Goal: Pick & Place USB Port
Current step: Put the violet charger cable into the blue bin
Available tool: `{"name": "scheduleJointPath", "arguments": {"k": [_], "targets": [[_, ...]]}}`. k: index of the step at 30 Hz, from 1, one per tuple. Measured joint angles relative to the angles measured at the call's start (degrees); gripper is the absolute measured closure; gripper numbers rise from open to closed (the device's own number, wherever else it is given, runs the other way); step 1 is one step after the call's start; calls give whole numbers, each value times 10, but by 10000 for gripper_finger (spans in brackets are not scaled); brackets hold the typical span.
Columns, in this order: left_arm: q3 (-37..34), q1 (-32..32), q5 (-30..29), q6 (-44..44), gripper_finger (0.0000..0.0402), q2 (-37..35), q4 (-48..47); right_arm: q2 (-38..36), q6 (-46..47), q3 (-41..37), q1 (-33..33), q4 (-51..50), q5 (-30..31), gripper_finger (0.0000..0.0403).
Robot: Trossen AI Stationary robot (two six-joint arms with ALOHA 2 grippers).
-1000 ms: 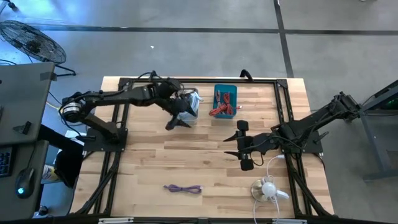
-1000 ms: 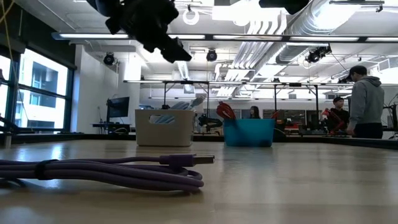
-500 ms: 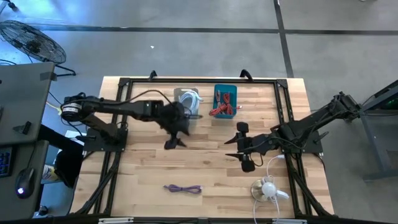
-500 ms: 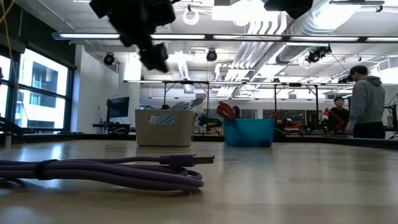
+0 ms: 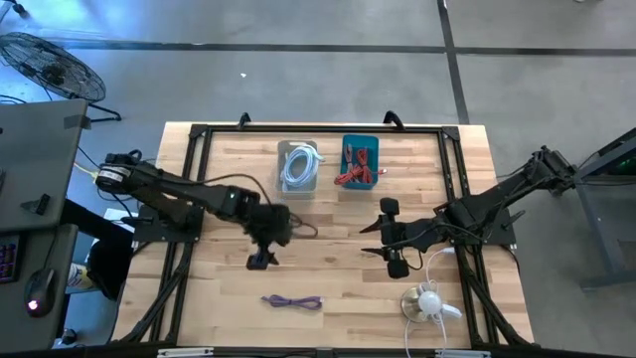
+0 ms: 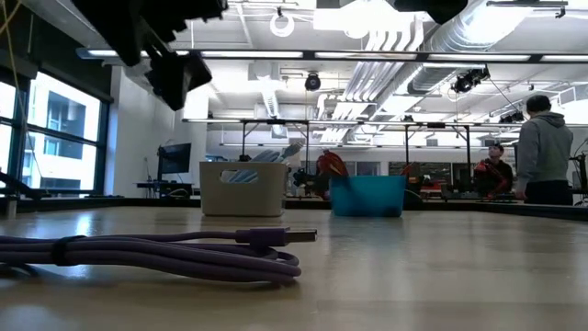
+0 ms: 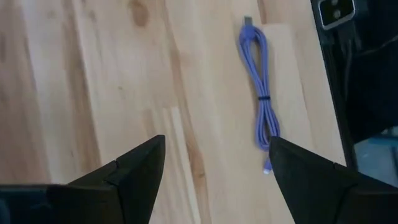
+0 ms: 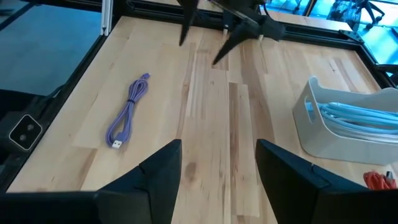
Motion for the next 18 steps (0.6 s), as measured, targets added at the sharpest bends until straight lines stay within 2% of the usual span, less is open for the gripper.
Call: {"name": "scheduleJointPath", "arguments": {"k": [8, 13, 18], "targets": [[0, -84, -111, -2, 119, 19, -1, 0, 0, 0, 0, 0, 0, 204], [0, -110, -112, -16, 119, 82, 6, 0, 8, 0, 0, 4, -2, 204], [0, -115, -64, -29, 119, 141, 39, 0, 15, 0, 2, 9, -2, 204]]}}
